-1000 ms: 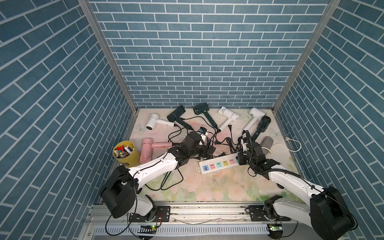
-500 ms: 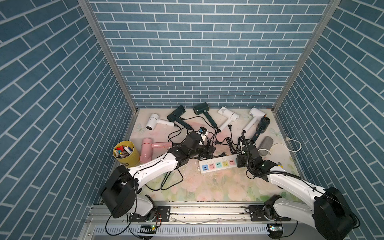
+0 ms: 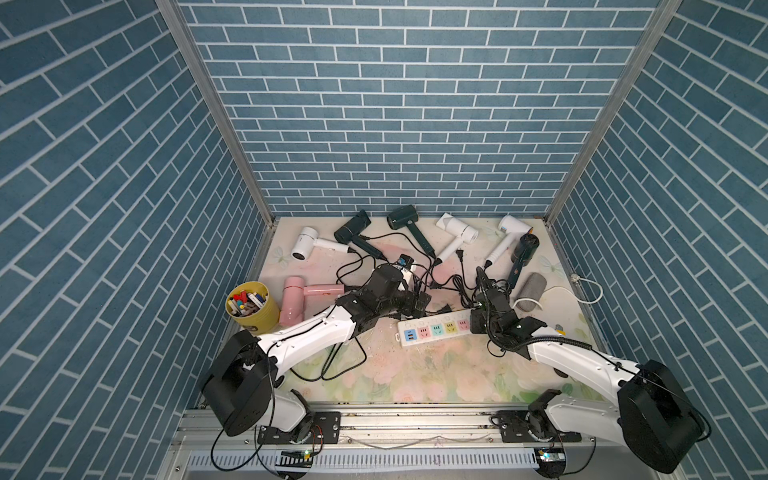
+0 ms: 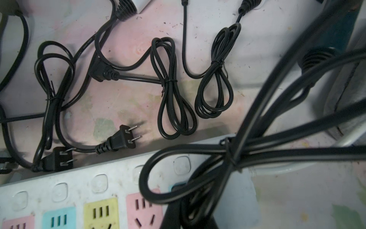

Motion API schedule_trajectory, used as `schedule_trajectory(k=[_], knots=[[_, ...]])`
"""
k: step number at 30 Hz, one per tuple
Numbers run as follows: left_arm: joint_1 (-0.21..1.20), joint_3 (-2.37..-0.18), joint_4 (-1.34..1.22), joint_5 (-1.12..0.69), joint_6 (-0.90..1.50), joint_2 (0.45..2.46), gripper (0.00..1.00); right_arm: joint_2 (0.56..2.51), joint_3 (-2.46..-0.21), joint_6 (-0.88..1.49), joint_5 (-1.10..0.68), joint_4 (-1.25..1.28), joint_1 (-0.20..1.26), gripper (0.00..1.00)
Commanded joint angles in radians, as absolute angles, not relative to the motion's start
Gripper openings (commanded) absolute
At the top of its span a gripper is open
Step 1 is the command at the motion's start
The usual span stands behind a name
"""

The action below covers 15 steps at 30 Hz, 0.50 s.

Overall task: Charge the blow dryers
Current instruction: Insert the plug into the socket.

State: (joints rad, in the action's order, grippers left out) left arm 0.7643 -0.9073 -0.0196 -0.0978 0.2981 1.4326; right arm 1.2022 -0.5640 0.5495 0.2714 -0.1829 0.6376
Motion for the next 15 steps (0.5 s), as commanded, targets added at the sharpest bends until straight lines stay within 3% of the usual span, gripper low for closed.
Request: schedule_trajectory(k=[1,9,12,15], knots=[[0.762,-0.896,-0.022,-0.099,0.287,1.425,0.99,1.220,-0.509,0.620,0.234,-0.336,0.656,0.00],[0.764,-0.894,-0.020,-0.098,0.286,1.424,0.99,1.270,-0.578,0.635,0.276,-0.396,0.655,0.00],[0.763,-0.895,-0.021,-0.096,0.285,1.426,0.99,1.263,-0.616,0.630,0.286,-0.428,0.654,0.10],[0.764,-0.895,-0.019,-0.095,0.283,1.422,0.99,1.269,-0.645,0.619,0.294,-0.450,0.650,0.13]])
